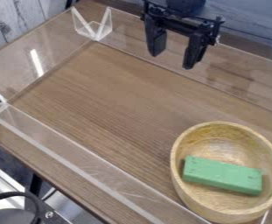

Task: Remove the green block from inside the brown bowl and put it on the table

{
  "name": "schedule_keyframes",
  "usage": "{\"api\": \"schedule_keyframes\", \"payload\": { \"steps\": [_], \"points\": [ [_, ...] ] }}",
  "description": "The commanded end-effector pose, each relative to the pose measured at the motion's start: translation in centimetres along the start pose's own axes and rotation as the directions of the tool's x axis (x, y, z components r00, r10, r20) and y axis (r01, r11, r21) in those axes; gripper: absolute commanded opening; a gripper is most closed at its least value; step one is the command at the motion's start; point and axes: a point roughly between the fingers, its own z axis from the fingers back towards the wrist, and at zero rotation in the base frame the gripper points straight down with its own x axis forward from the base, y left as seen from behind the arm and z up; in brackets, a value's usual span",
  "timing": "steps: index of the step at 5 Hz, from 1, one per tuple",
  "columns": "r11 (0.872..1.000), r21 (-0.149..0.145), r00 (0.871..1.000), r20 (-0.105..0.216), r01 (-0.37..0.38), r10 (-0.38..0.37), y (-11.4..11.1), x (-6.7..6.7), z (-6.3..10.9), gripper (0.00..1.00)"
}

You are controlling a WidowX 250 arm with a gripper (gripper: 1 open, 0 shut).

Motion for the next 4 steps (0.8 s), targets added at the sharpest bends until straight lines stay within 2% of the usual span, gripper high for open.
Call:
{"api": "schedule_keyframes", "payload": {
  "steps": [1, 2, 3, 4],
  "points": [
    [0.999, -0.003, 0.999, -0.019, 0.044, -0.044, -1.4, -1.1, -0.6, 1.0],
    [0.991, -0.007, 0.99, -0.027, 0.137, -0.137, -3.6, -3.1, -1.3, 1.0],
    [0.973, -0.001, 0.973, -0.019, 0.231, -0.231, -6.3, -4.8, -2.2, 1.0],
    [0.954, -0.003, 0.954, -0.012, 0.3, -0.3, -7.9, -6.2, -2.7, 1.0]
  ]
}}
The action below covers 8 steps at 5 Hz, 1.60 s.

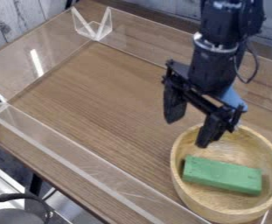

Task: Remove the green block from inside the brown bowl and put it on the table

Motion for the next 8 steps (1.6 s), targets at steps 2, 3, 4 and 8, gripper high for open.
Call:
{"api": "schedule_keyframes", "payload": {
  "steps": [2, 3, 4, 8],
  "points": [
    [0.991, -0.001, 0.989, 0.062, 0.133, -0.132, -3.6, 0.0, -0.1, 1.0],
    [0.983, 0.0, 0.982, 0.057, 0.182, -0.181, -5.6, 0.1, -1.0, 1.0],
    [0.972, -0.002, 0.971, 0.045, 0.235, -0.235, -7.0, 0.6, -2.1, 1.0],
    [0.96, -0.003, 0.96, 0.021, 0.279, -0.279, -7.2, 3.2, -4.7, 1.0]
  ]
}}
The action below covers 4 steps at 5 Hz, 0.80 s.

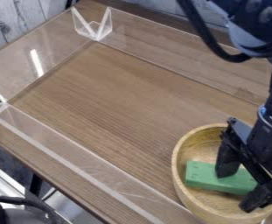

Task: Remove the green block from inside the brown bowl and put it on the table

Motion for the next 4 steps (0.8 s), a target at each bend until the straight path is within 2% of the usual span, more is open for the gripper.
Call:
{"api": "schedule_keyframes", "payload": {
  "steps": [1, 4],
  "points": [
    [1.0, -0.007, 0.999, 0.036, 0.011, -0.011, 0.3, 1.0, 0.1, 1.0],
    [1.0, -0.015, 1.0, 0.022, 0.006, -0.005, 1.1, 1.6, -1.3, 1.0]
  ]
}}
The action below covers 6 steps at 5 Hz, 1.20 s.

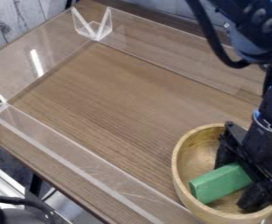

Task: Remove the green block from inside the brown bowl and put it on the table

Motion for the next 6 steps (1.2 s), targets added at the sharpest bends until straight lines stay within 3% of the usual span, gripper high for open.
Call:
{"api": "schedule_keyframes", "payload": {
  "steps": [1, 4, 5, 6],
  "points": [
    [1.0, -0.005, 1.0, 0.027, -0.002, 0.002, 0.3, 0.8, 0.0, 1.0],
    [1.0, -0.023, 1.0, 0.01, -0.007, 0.007, 0.9, 1.2, -1.1, 1.0],
    [1.0, -0.026, 1.0, 0.008, -0.008, 0.008, 1.0, 1.2, -1.3, 0.0],
    [1.0, -0.025, 1.0, 0.011, -0.006, 0.006, 1.0, 1.1, -1.2, 0.0]
  ]
}}
